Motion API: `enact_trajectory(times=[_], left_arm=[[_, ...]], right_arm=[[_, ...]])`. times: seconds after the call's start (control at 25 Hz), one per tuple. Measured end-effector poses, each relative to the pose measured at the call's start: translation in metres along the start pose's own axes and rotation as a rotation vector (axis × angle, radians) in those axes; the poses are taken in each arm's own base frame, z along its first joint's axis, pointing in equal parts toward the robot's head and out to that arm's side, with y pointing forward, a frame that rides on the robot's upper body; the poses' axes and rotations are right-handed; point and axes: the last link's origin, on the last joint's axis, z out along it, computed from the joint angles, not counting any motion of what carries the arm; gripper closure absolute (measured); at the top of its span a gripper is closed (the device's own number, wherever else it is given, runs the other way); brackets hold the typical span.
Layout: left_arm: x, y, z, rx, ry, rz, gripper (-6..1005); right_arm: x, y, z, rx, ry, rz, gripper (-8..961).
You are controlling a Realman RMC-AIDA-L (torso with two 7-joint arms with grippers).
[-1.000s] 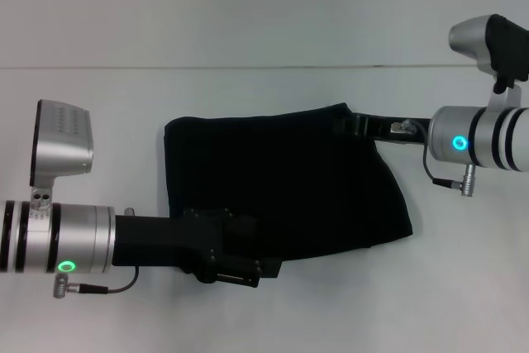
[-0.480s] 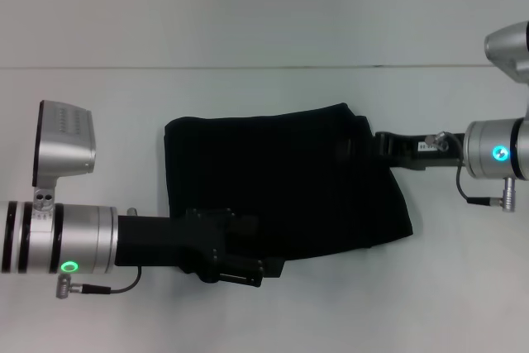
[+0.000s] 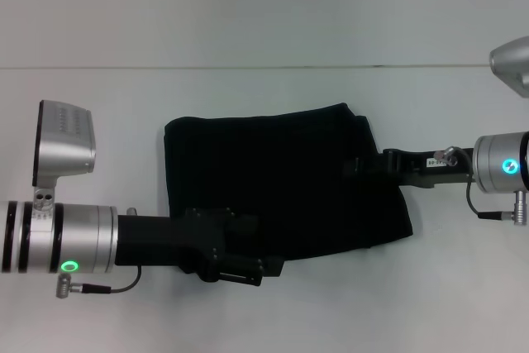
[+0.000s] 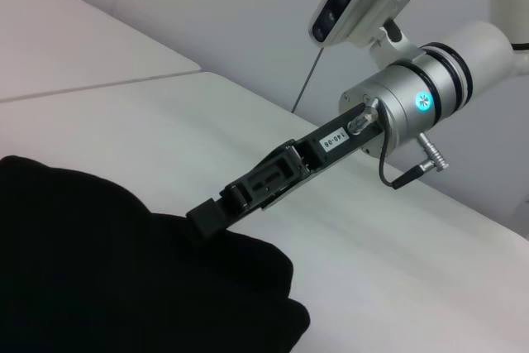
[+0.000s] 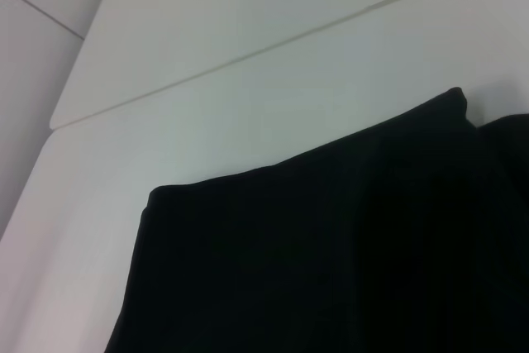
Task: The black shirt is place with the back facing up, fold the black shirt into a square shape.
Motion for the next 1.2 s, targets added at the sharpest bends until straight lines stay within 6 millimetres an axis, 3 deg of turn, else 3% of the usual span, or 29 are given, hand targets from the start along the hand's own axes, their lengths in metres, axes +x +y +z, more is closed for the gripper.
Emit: enact_trajectory(times=[1.2], left_arm=[[0.0042, -0.0035, 0.0021, 0.016, 0.000, 0.006, 54]], right_arm=[[0.0049, 0.0061, 0.0090, -0.010, 0.007, 0.004, 370]])
